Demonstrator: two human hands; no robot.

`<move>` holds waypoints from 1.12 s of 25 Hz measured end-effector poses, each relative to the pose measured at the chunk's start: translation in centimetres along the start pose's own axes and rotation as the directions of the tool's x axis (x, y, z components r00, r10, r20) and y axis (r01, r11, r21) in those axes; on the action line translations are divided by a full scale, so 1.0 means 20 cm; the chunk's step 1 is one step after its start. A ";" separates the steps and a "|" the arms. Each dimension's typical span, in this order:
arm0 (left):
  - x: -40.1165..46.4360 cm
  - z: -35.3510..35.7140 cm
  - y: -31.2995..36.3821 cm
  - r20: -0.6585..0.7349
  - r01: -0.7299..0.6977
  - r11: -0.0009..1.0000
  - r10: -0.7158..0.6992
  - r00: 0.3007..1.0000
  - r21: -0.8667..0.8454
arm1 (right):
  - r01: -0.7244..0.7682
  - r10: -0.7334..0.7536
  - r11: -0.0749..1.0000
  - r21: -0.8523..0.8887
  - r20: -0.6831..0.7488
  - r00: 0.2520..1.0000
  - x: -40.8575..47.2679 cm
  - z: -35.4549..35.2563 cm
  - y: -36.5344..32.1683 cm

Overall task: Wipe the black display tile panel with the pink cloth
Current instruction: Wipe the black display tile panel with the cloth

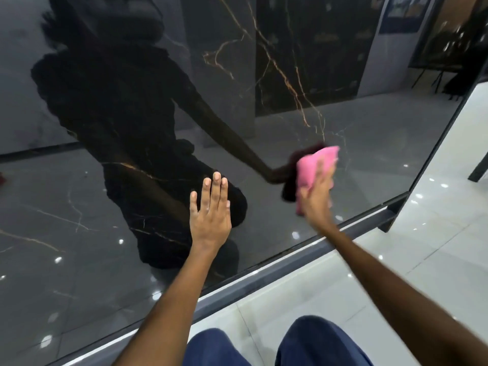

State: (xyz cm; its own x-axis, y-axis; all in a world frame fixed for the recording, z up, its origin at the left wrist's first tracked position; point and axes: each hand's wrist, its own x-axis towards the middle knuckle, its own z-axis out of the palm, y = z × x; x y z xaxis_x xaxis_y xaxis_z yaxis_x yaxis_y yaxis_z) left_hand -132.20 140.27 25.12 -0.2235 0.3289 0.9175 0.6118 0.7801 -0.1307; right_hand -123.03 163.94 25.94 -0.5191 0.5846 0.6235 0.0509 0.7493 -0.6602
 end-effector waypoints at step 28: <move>-0.34 0.15 0.14 0.136 -0.136 0.990 0.141 0.981 -0.045 | -0.492 0.439 0.824 0.282 0.232 0.868 -0.53 0.26 0.07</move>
State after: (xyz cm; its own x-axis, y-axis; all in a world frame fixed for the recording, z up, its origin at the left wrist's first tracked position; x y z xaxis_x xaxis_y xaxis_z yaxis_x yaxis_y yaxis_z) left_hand -131.21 141.78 17.36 -0.2359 0.5053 0.8301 0.6699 0.7033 -0.2377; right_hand -121.85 157.09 16.25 -0.6266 0.7639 0.1544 0.0567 0.2423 -0.9685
